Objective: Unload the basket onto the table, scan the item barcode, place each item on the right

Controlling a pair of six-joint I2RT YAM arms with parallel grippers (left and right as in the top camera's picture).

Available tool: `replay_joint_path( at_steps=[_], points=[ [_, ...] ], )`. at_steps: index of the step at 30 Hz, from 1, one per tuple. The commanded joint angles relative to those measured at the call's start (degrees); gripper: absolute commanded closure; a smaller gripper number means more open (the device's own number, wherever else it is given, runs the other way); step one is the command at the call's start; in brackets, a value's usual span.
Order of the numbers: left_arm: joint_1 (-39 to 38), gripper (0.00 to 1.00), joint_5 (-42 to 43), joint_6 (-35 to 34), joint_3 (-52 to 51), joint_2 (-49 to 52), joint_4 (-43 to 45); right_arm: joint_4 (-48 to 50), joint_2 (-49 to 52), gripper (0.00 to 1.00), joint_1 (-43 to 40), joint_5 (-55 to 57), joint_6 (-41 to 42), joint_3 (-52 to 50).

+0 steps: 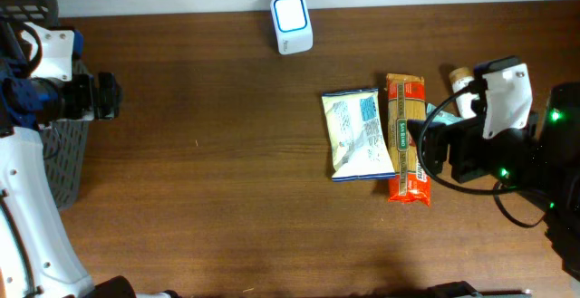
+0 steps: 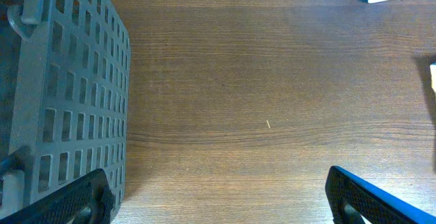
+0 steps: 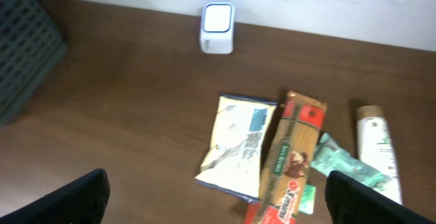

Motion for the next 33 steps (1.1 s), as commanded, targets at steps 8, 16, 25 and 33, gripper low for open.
replay_joint_path(
  at_steps=[8, 16, 25, 33],
  points=[
    [0.2, 0.01, 0.46, 0.7, 0.26, -0.2, 0.09, 41.53, -14.16, 0.01, -3.61, 7.67, -0.39, -36.94],
    [0.17, 0.01, 0.46, 0.7, 0.26, -0.2, 0.09, 72.87, -45.51, 0.01, -4.31, 6.4, -0.13, -82.2],
    [0.17, 0.01, 0.46, 0.7, 0.26, -0.2, 0.09, 74.42, -62.64, 0.01, -4.2, 6.43, 2.19, -99.12],
    [0.2, 0.01, 0.46, 0.7, 0.26, -0.2, 0.09, 68.96, -62.62, 0.01, -4.2, 6.45, 2.38, -99.12]
  ],
)
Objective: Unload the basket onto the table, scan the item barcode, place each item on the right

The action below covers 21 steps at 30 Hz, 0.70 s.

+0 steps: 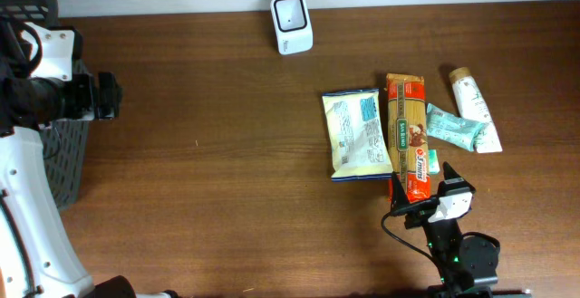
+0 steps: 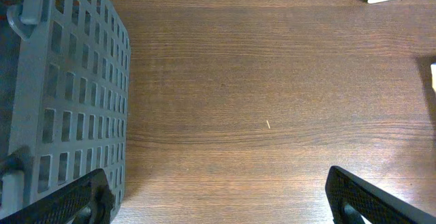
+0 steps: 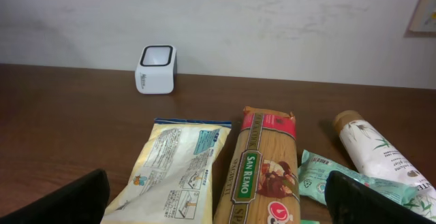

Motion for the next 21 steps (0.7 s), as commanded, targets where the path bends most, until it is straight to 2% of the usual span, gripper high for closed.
replay_joint_path(
  at_steps=[1, 16, 21],
  points=[
    [0.17, 0.01, 0.44, 0.7, 0.26, -0.24, 0.07, -0.17, -0.46, 0.01, -0.15, -0.33, 0.7, -0.42],
    [-0.55, 0.01, 0.44, 0.7, 0.26, -0.17, 0.04, -0.17, -0.11, 0.01, -0.15, -0.31, 0.7, -0.42],
    [-10.95, 0.01, 0.44, 0.7, 0.26, -3.72, 0.07, -0.17, -0.04, 0.01, -0.15, -0.31, 0.7, -0.42]
  ],
)
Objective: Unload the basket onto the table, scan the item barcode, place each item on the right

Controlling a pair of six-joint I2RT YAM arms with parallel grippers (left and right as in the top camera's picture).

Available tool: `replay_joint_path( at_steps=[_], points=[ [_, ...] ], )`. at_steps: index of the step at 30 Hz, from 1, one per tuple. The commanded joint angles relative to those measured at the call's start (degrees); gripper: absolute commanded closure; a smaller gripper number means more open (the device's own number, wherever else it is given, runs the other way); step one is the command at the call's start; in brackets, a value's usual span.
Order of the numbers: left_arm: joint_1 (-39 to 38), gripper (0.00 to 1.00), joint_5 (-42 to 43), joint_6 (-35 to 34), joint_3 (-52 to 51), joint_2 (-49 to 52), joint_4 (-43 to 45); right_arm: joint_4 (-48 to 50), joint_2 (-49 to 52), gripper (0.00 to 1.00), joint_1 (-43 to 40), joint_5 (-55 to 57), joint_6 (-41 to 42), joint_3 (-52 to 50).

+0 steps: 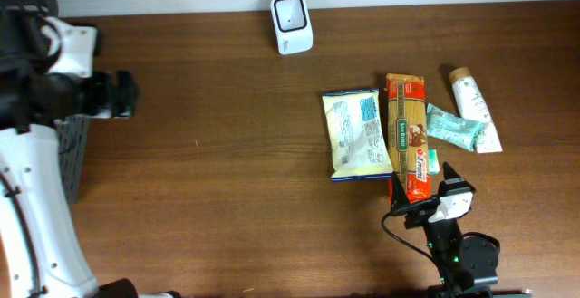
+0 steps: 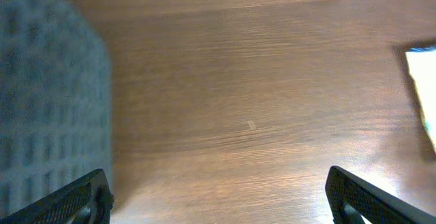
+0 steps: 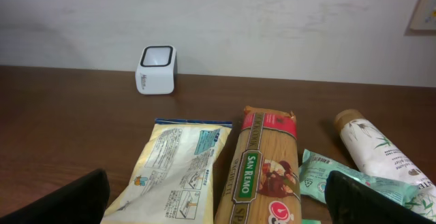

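Observation:
The white barcode scanner (image 1: 292, 24) stands at the table's back edge, also in the right wrist view (image 3: 156, 69). To the right lie a pale snack bag (image 1: 357, 134), an orange spaghetti pack (image 1: 407, 138), a teal packet (image 1: 458, 127) and a white tube (image 1: 468, 94). My right gripper (image 3: 216, 210) is open low by the table's front edge, facing the spaghetti pack (image 3: 262, 166) and the snack bag (image 3: 178, 170). My left gripper (image 2: 218, 200) is open over bare wood at the left, holding nothing.
A dark grey crate (image 1: 71, 144) stands at the table's left edge beneath the left arm, blurred in the left wrist view (image 2: 48, 101). A white wall (image 3: 272, 26) rises behind the scanner.
My left arm has shifted to the right, away from the crate; its view is blurred and the snack bag's edge now shows at its right. The right arm has not moved.
At first my right gripper hovered high over the items at the right, covering the tube and teal packet from above. Then it sat low by the front edge, facing the items, where it stays. The left gripper stayed open by the crate, then moved right.

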Motion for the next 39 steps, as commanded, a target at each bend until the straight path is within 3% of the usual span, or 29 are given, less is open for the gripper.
replay_joint_path(
  at_steps=[1, 3, 6, 13, 16, 20, 30, 34, 39],
  points=[
    [-6.82, 0.01, 0.5, 0.72, 0.26, -4.07, 0.02, -0.17, -0.07, 0.01, -0.15, -0.33, 0.26, -0.42],
    [-10.19, 0.01, -0.85, 0.7, -0.13, -5.86, 2.86, -0.17, -0.07, 0.01, -0.15, -0.31, 0.26, -0.42],
    [-13.6, 0.01, -0.48, 0.7, -6.64, -9.35, 17.31, -0.17, -0.07, 0.01, -0.15, -0.31, 0.26, -0.42],
    [-15.89, 0.01, 1.05, 0.7, -45.53, -25.4, 58.31, -0.17, -0.04, 0.01, -0.15, -0.31, 0.26, -0.42],
    [-15.89, 0.01, 0.5, 0.72, -61.24, -33.88, 71.3, -0.17, -0.04, 0.01, -0.15, -0.33, 0.26, -0.42],
    [-15.89, 0.01, -1.38, 0.74, -80.52, -47.71, 81.79, -0.17, -0.04, 0.01, -0.15, -0.31, 0.26, -0.42],
    [-15.82, 0.01, -4.22, 12.39, -107.91, -79.89, 83.1, -0.17, -0.04, 0.01, -0.15, -0.31, 0.26, -0.42],
    [-15.85, 0.01, -4.57, 12.46, -108.15, -84.56, 72.41, -0.17, -0.04, 0.01, -0.15, -0.31, 0.26, -0.42],
    [-15.87, 0.01, -4.57, 12.04, -108.15, -88.3, 71.84, -0.17, -0.04, 0.01, -0.15, -0.31, 0.26, -0.42]
  ],
)
